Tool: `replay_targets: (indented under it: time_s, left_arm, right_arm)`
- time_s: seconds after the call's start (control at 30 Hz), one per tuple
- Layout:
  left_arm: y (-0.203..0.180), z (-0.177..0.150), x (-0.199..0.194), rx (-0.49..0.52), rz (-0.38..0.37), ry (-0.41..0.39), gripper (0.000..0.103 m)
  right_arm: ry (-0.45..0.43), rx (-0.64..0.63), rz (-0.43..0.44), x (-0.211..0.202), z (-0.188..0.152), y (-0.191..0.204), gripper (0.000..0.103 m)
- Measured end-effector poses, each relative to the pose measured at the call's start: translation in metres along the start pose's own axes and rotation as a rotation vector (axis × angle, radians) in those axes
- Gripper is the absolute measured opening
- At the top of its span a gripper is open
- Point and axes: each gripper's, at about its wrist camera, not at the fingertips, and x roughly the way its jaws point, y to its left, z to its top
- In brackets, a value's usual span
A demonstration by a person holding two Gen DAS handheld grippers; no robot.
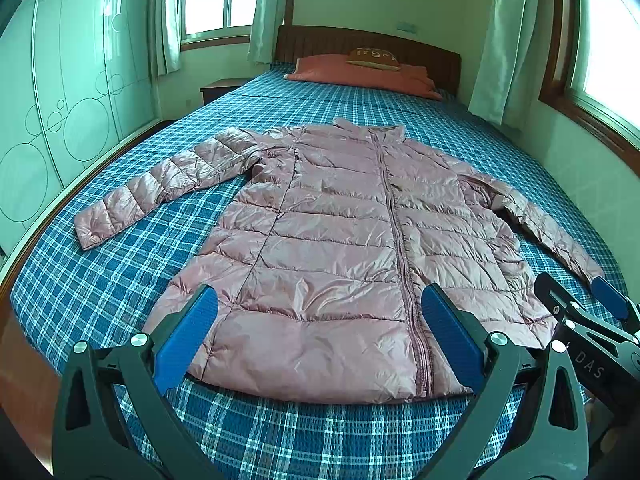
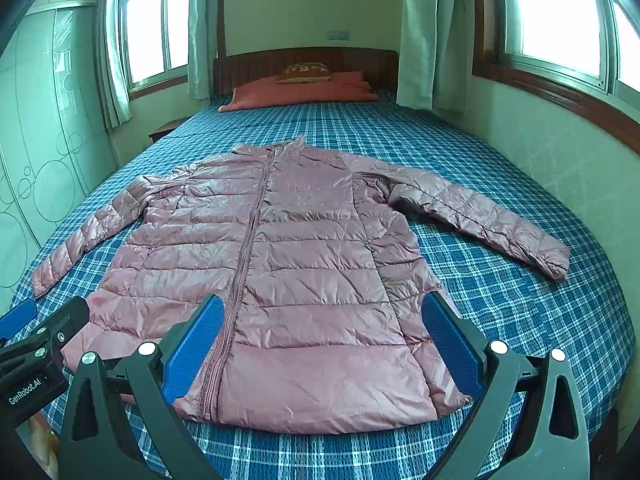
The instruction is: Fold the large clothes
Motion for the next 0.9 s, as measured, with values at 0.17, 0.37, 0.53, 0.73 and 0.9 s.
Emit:
replay_targets:
  time_s: [0.17, 0.37, 0.53, 0.73, 0.9]
  left_arm:
    - [0.0004, -0.0004, 0.0002, 0.0, 0.001, 0.002, 0.101]
    - [0.0002, -0.0005, 0.0002, -0.001, 0.002, 0.002, 0.101]
    - [0.0012, -0.0028, 0.0013, 0.0, 0.003, 0.004, 0.101]
    - [0.0011, -0.0026, 0.0015, 0.001, 0.003, 0.005, 0.101]
    - [0.0012, -0.0026, 0.0016, -0.001, 0.004, 0.007, 0.101]
  right_arm:
    - [0.001, 0.0, 0.0, 0.0004, 0.0001, -0.0001, 0.098]
    - [0.002, -0.001, -0.001, 0.0004, -0.0026, 0.0015, 0.098]
    - [0.004, -0.001, -0.001, 0.0005, -0.0019, 0.0014, 0.098]
    - [0.004, -0.001, -0.001, 0.0015, -0.0023, 0.0019, 0.098]
    - [0.007, 0.002, 0.0, 0.0038, -0.0038, 0.0023, 0.098]
